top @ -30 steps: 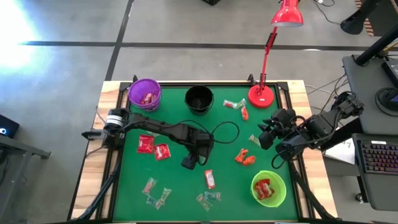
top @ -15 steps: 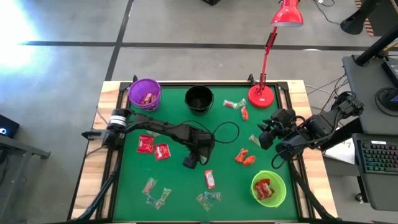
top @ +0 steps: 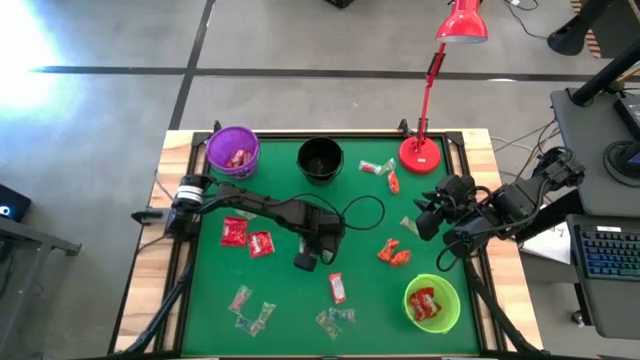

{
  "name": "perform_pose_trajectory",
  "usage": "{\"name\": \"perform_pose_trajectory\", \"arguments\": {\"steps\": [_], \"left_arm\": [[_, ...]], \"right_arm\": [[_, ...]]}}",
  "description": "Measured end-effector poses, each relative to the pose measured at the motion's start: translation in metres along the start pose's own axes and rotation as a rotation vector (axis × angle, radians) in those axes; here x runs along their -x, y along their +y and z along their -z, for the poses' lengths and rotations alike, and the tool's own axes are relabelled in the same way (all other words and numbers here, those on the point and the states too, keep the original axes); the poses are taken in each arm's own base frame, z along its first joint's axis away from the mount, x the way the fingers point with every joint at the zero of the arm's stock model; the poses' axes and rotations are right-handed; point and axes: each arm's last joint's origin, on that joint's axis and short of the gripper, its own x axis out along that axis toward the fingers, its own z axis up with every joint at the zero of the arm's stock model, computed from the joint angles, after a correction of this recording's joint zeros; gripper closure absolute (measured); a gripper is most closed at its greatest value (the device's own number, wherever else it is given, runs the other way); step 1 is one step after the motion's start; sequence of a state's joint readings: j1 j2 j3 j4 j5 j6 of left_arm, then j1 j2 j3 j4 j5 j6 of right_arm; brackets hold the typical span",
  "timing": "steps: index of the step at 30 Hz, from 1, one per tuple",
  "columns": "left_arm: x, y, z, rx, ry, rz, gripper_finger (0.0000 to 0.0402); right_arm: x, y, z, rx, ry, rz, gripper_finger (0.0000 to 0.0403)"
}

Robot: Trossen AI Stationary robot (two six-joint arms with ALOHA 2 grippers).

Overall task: Sort candy
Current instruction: Put the green gummy into the black bucket

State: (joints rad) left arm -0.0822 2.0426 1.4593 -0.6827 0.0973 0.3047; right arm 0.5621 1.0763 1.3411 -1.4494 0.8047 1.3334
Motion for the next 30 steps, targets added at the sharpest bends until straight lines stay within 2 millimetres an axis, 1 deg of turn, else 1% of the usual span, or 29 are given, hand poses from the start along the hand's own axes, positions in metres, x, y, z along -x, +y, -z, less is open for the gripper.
{"name": "perform_pose_trajectory", "arguments": {"steps": [4,8,10,13,16,19,22,25,30], "left_arm": [[0.003,-0.001,0.001,0.016,0.003,0.028,0.0394],[0.016,-0.002,0.001,0.026,0.018,0.033,0.04],[0.028,0.0,-0.003,0.028,0.005,0.027,0.04],[0.054,0.003,-0.01,0.033,-0.03,0.005,0.0401],[0.082,0.012,-0.015,0.042,-0.05,-0.075,0.0401],[0.106,0.029,-0.013,0.064,-0.028,-0.181,0.0401],[0.126,0.051,-0.004,0.122,0.006,-0.246,0.0402],[0.14,0.075,0.006,0.189,-0.003,-0.279,0.0401],[0.157,0.115,0.026,0.28,-0.016,-0.33,0.0401]], "right_arm": [[0.0,0.0,0.0,0.003,0.0,0.0,0.0271],[0.0,0.0,0.0,0.011,0.0,0.0,0.0271],[0.0,0.0,0.0,0.011,0.0,0.0,0.0271],[0.0,0.0,0.0,0.011,0.0,0.0,0.0271],[0.0,0.0,0.0,0.011,0.0,0.001,0.0271],[0.0,0.0,0.0,0.011,0.0,0.001,0.0271],[0.0,0.0,0.0,0.011,0.0,0.001,0.0271],[0.0,0.0,0.0,0.018,0.0,0.002,0.0271],[0.0,0.0,0.001,0.028,0.015,-0.002,0.0271]]}}
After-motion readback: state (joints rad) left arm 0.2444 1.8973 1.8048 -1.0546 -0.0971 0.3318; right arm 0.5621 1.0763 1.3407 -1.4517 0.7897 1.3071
